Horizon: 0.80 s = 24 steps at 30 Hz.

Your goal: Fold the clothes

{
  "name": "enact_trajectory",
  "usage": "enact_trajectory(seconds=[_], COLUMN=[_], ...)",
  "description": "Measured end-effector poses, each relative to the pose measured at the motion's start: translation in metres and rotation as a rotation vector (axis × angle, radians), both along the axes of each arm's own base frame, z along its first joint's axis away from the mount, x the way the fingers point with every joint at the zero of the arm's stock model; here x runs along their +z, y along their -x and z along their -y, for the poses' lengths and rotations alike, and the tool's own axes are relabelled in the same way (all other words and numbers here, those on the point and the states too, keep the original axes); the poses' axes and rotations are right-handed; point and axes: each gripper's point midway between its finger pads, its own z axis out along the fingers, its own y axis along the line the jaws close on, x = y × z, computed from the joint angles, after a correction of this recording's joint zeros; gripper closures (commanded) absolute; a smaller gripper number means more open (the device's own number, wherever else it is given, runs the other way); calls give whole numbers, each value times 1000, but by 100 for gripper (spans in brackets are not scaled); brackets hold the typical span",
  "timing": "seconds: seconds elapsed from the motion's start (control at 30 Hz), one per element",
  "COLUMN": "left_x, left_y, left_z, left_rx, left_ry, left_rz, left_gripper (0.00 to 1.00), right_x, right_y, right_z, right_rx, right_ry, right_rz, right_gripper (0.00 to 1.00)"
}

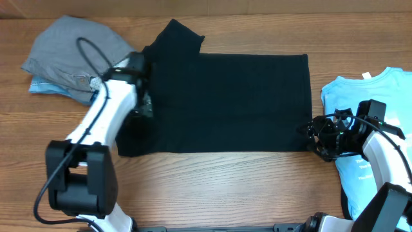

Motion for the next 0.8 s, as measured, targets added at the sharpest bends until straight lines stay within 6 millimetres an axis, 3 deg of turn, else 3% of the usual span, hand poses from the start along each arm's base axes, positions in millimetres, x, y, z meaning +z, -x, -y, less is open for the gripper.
enact_trajectory(seconds=[0.23, 0.5, 0.67, 0.8], left_x=[-3, -7, -25, -47], left_y=[-4, -24, -21, -15], left_z=[17, 39, 45, 48], left_rx=[-42, -88, -113, -125], left_ry=[148, 253, 288, 302], left_rz=[-13, 65, 42, -23], left_gripper=[0, 15, 21, 33], right_x=[0, -2, -7, -8], right_y=[0, 1, 4, 5], right_z=[0, 3, 9, 11], right_rx=[0, -3, -8, -9], right_ry=[0, 21, 63, 74], right_rz=[0, -10, -33, -37], right_gripper=[27, 28, 28, 28])
